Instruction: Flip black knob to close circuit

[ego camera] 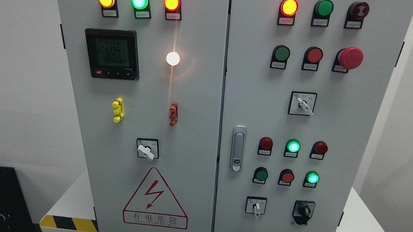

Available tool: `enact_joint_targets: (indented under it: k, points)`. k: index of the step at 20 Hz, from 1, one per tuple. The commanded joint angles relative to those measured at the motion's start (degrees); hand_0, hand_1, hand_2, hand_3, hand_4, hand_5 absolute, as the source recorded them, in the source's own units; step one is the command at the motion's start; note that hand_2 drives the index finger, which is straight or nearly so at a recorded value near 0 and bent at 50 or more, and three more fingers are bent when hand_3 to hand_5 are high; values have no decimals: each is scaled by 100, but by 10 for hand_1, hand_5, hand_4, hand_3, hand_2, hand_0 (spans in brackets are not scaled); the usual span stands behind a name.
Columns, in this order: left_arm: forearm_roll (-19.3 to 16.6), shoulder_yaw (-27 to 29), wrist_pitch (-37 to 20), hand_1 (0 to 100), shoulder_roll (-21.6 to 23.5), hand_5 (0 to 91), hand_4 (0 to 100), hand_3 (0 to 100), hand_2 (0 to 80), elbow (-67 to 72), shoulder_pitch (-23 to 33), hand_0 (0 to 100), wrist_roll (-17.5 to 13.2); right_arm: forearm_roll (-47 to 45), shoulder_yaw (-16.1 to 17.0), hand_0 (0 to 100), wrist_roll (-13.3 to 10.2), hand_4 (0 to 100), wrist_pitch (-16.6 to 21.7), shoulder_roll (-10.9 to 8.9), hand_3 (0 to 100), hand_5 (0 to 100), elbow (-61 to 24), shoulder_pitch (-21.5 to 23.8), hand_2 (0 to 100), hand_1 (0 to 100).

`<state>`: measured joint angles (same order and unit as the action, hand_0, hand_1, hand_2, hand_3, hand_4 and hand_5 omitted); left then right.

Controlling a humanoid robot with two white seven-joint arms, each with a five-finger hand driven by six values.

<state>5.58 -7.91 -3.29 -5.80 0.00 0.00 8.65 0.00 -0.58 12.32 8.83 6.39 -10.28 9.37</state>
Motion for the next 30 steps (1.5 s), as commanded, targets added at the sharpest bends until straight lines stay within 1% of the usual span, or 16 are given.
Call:
enact_joint_targets:
  k: [1,3,5,7,8,10,11,12,14,15,19,21,23,27,28,30]
  points:
    - [-4,0,4,556,0,0,0,0,0,-176,132,120,-4,-97,-127,0,-71,0,-4,21,0,0,-139,-5,0,221]
    - [4,0,4,556,0,0,0,0,0,-176,132,120,-4,-62,-153,0,-124,0,-39,-14,0,0,-552,21,0,219]
    - [-5,0,4,556,0,0,0,0,0,-176,132,120,-4,349,-153,0,-290,0,-65,-119,0,0,-799,21,0,216]
    - [4,0,4,556,0,0,0,0,0,-176,123,120,-4,824,-118,0,-484,0,-74,-138,0,0,-1106,21,0,214]
    - [4,0,4,556,0,0,0,0,0,-176,131,120,-4,1018,-109,0,-519,0,-161,-146,4,0,-1291,39,0,210]
    - [4,0,4,556,0,0,0,0,0,-176,132,120,-4,1326,-92,0,-520,58,-398,-146,61,0,-1721,65,0,202]
    - [4,0,4,556,0,0,0,0,0,-176,132,120,-4,1466,-92,0,-520,120,-460,-138,124,0,-1923,91,38,197]
    - [4,0,4,556,0,0,0,0,0,-176,132,120,-4,1625,-92,0,-528,160,-496,-129,155,0,-2091,118,64,188]
    - [4,0,4,556,0,0,0,0,0,-167,123,120,-4,1993,-65,0,-633,210,-531,-120,203,0,-2337,118,99,184]
    - [4,0,4,556,0,0,0,0,0,-167,131,120,-4,2161,-39,0,-695,247,-531,-120,254,4,-2443,118,130,181]
    - [4,0,4,556,0,0,0,0,0,-176,132,120,-4,2793,-30,0,-871,342,-627,-111,384,239,-3049,100,202,174]
    - [4,0,4,556,0,0,0,0,0,-167,132,120,-4,3066,-30,0,-915,391,-707,-111,446,272,-3356,74,246,172]
    - [-5,0,4,556,0,0,0,0,0,-176,132,120,-4,3199,-30,0,-1116,433,-838,-111,496,310,-3611,4,285,157]
    - [-4,0,4,556,0,0,0,0,0,-167,132,120,-4,3926,-30,0,-1477,516,-892,-120,592,410,-4069,-111,434,43]
    - [4,0,4,556,0,0,0,0,0,-176,132,120,-4,4138,-30,0,-1556,524,-883,-120,598,418,-4209,-111,445,39]
    - [4,0,4,556,0,0,0,0,0,-176,123,120,-4,4420,-30,0,-1636,559,-883,-111,640,478,-4508,-102,497,21]
